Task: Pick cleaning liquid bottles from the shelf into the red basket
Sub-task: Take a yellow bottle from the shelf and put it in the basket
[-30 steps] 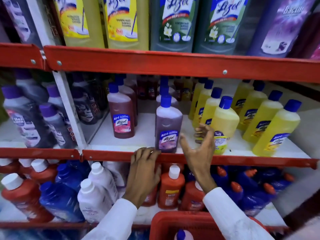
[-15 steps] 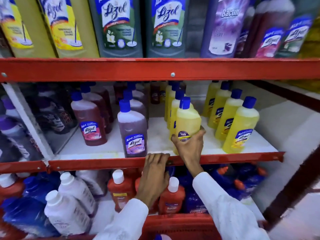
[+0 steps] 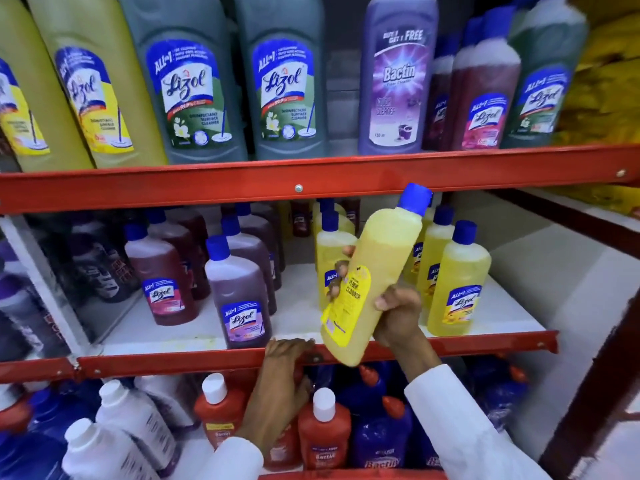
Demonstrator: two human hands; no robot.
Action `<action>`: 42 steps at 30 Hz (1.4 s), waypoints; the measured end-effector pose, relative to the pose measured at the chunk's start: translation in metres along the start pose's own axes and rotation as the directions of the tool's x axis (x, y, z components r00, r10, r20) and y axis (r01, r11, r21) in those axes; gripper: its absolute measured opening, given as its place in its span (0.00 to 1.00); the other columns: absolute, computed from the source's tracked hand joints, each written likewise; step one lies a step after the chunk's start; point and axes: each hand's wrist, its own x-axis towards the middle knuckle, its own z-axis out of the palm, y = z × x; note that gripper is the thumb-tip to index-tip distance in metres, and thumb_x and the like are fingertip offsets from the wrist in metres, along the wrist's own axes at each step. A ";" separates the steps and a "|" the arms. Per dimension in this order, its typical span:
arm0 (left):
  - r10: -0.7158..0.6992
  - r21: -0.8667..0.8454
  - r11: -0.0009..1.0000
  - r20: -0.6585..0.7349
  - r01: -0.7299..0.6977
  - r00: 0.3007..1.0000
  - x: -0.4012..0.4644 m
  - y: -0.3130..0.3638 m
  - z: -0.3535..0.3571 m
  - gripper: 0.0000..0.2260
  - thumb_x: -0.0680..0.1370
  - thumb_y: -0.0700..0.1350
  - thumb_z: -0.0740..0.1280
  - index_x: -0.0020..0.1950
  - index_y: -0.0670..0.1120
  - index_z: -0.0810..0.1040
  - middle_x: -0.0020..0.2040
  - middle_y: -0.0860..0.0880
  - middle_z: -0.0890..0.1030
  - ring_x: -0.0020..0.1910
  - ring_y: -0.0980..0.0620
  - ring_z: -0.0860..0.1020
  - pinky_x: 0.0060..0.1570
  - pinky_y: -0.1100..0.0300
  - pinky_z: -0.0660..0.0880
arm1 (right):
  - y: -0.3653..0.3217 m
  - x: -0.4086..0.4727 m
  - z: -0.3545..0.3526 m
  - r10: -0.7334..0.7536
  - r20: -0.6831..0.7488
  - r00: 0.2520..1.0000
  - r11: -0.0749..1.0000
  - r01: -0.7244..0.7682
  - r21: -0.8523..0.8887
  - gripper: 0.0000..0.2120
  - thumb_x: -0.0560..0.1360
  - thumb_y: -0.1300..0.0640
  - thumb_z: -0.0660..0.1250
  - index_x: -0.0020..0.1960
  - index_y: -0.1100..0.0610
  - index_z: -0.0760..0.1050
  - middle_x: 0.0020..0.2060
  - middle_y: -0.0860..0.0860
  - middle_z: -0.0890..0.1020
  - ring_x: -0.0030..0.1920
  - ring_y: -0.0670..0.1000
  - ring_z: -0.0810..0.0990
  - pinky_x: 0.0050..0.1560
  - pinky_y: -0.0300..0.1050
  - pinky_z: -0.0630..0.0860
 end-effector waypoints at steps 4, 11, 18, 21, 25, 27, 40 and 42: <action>0.011 -0.009 1.000 -0.005 -0.011 1.000 0.000 -0.003 0.000 0.26 0.62 0.40 0.66 0.60 0.50 0.78 0.54 0.51 0.81 0.53 0.56 0.71 0.61 0.51 0.71 | -0.015 -0.005 0.019 0.023 0.299 0.954 0.951 -0.114 0.289 0.33 0.64 0.63 0.62 0.68 0.73 0.66 0.56 0.66 0.79 0.55 0.67 0.80 0.62 0.59 0.74; 0.041 -0.004 0.999 -0.057 -0.041 0.998 -0.005 -0.004 0.002 0.26 0.64 0.39 0.67 0.62 0.50 0.77 0.57 0.51 0.80 0.57 0.55 0.72 0.63 0.51 0.71 | -0.014 -0.034 0.020 -0.025 -0.256 0.966 0.906 -0.087 -0.415 0.29 0.50 0.58 0.74 0.51 0.58 0.79 0.40 0.55 0.83 0.40 0.56 0.83 0.45 0.54 0.79; -0.009 0.107 0.994 0.069 0.002 0.998 -0.010 0.005 -0.001 0.34 0.68 0.44 0.72 0.73 0.51 0.65 0.74 0.49 0.68 0.75 0.47 0.62 0.77 0.49 0.53 | 0.000 -0.051 0.030 -0.260 -0.410 0.874 0.517 -0.232 -0.824 0.44 0.52 0.41 0.82 0.63 0.45 0.68 0.54 0.46 0.82 0.53 0.47 0.83 0.50 0.54 0.84; -0.020 0.009 1.000 0.154 0.019 0.988 -0.016 0.026 -0.010 0.45 0.65 0.50 0.77 0.77 0.53 0.56 0.75 0.57 0.62 0.76 0.51 0.61 0.74 0.53 0.60 | 0.001 -0.064 0.029 -0.269 -0.425 0.864 0.478 -0.263 -0.838 0.45 0.52 0.42 0.84 0.64 0.45 0.68 0.54 0.44 0.82 0.54 0.45 0.83 0.51 0.51 0.84; 0.013 -0.334 0.940 0.225 0.065 0.974 -0.038 0.071 -0.011 0.34 0.62 0.53 0.82 0.64 0.57 0.73 0.58 0.61 0.82 0.59 0.61 0.78 0.58 0.58 0.76 | 0.005 -0.090 0.021 -0.257 -0.459 0.850 0.474 -0.303 -0.827 0.45 0.50 0.42 0.85 0.63 0.45 0.70 0.54 0.45 0.84 0.54 0.47 0.84 0.49 0.51 0.84; -0.032 -0.392 0.915 0.169 0.097 0.985 -0.051 0.084 0.001 0.23 0.62 0.51 0.82 0.53 0.59 0.79 0.50 0.65 0.84 0.50 0.64 0.80 0.51 0.64 0.77 | 0.011 -0.108 0.014 -0.223 -0.486 0.845 0.462 -0.347 -0.816 0.44 0.49 0.40 0.86 0.61 0.45 0.72 0.52 0.46 0.84 0.53 0.49 0.84 0.48 0.54 0.84; -0.265 -0.293 0.850 0.481 0.438 0.836 -0.160 0.015 0.157 0.32 0.60 0.50 0.78 0.63 0.55 0.73 0.54 0.61 0.81 0.52 0.65 0.79 0.56 0.63 0.75 | 0.070 -0.235 -0.077 0.180 -0.634 0.752 0.074 -0.653 -0.753 0.31 0.52 0.59 0.84 0.54 0.52 0.81 0.40 0.45 0.83 0.37 0.41 0.77 0.38 0.27 0.71; -0.303 -0.241 0.843 0.527 0.481 0.794 -0.176 0.004 0.183 0.29 0.61 0.55 0.74 0.62 0.56 0.74 0.56 0.54 0.83 0.54 0.56 0.80 0.56 0.60 0.76 | 0.083 -0.252 -0.088 0.210 -0.673 0.709 0.056 -0.696 -0.716 0.30 0.54 0.64 0.83 0.55 0.55 0.82 0.40 0.46 0.82 0.39 0.42 0.78 0.38 0.24 0.70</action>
